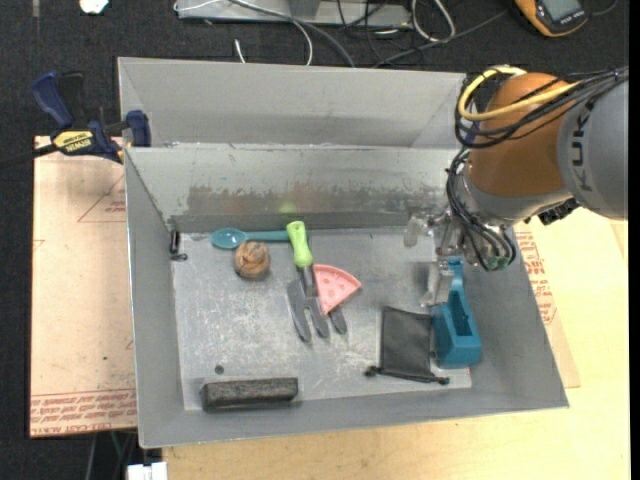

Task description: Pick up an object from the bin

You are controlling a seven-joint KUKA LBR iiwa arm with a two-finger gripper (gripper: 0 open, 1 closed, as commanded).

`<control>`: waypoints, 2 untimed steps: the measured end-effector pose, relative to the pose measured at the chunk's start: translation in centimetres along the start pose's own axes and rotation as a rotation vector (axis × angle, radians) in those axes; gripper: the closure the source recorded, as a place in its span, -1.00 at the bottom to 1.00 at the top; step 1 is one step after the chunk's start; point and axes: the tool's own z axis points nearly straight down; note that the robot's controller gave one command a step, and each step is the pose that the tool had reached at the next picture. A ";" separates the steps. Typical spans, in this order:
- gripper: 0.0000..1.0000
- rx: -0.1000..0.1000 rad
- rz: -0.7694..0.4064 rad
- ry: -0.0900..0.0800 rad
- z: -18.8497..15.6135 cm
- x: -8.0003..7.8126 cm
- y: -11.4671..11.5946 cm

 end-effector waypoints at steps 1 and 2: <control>-1.00 0.001 -0.002 -0.007 -0.4 -0.2 0.0; -1.00 -0.001 0.135 -0.008 6.5 5.2 1.4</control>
Offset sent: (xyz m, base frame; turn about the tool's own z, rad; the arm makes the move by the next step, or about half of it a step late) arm -0.0658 0.0166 -0.0816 0.1672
